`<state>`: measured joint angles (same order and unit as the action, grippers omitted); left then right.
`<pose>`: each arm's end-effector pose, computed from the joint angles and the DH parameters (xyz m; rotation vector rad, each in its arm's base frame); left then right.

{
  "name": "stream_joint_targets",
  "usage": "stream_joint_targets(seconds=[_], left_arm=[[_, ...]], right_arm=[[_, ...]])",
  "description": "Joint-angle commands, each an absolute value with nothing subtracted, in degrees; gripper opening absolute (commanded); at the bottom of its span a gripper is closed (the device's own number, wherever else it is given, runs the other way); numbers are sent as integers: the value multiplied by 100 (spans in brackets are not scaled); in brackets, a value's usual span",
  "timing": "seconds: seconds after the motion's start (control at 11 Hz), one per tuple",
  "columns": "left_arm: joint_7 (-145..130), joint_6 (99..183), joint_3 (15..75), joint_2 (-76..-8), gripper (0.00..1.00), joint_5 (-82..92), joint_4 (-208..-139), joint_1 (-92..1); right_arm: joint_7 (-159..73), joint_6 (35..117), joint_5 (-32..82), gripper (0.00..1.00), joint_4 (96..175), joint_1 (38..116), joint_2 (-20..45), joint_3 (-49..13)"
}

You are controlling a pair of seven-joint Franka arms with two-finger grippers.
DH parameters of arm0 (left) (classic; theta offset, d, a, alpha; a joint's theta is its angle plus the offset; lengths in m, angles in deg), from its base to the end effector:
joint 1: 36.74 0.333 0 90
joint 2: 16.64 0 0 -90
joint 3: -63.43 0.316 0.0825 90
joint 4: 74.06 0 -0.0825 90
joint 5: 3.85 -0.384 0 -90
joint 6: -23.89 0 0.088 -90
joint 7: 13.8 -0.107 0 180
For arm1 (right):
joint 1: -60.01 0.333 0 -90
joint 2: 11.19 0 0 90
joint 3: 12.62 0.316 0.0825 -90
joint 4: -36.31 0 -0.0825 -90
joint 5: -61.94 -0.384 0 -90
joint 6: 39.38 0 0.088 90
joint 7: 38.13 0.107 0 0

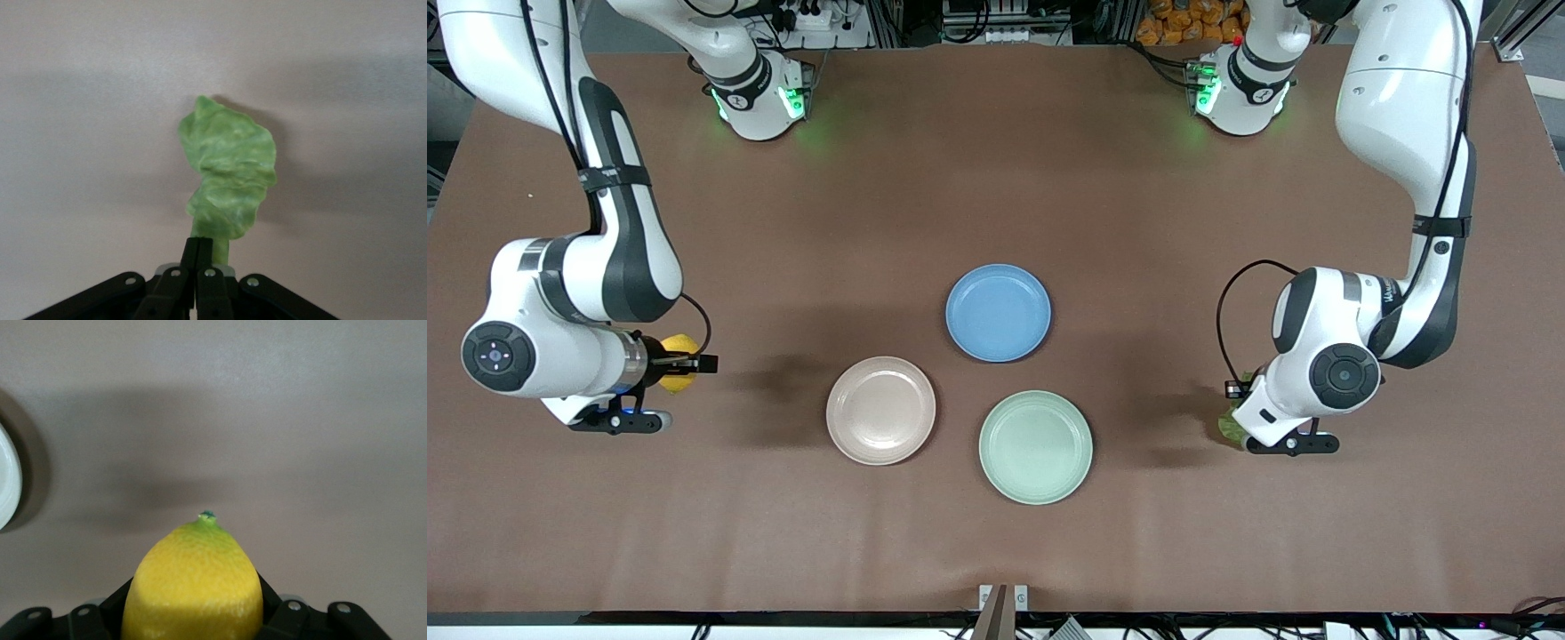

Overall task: Pick lemon and lettuce from plates
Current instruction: 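Lower the lettuce onto the table while the right gripper lowers the lemon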

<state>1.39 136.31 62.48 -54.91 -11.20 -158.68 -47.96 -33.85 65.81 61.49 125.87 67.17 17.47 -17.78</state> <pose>0.6816 -0.1366 0.2700 -2.9896 0.0067 0.2290 0.6622 0.0313 0.3388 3.0728 -0.0563 -0.3442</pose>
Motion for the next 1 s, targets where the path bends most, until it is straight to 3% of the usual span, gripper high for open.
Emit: stream_joint_targets(seconds=[0.0,0.27,0.36,0.45,0.55,0.64,0.91], left_arm=[[202,13568,6255,-5391,0,-1273,-16080,-4625],[132,13568,6263,-5417,1,-1273,-16098,-4571],[123,13568,6263,-5417,14,-1273,-16098,-4571],[114,13568,6263,-5426,44,-1290,-16098,-4571],[114,13568,6263,-5417,84,-1343,-16098,-4571],[131,13568,6263,-5408,100,-1352,-16072,-4580],[131,13568,6263,-5356,100,-1352,-16037,-4580]], right_arm=[[-3478,7564,6378,44,14085,6617,913,-1711],[-3479,7971,6484,44,14669,6651,674,-1711],[-3479,8085,6484,44,14766,6660,674,-1711],[-3479,8364,6484,44,14958,6660,674,-1711],[-3479,8715,6484,44,15221,6652,648,-1711],[-3479,8997,6510,44,15433,6626,613,-1711],[-3784,9912,6624,44,15890,6329,744,-1711]])
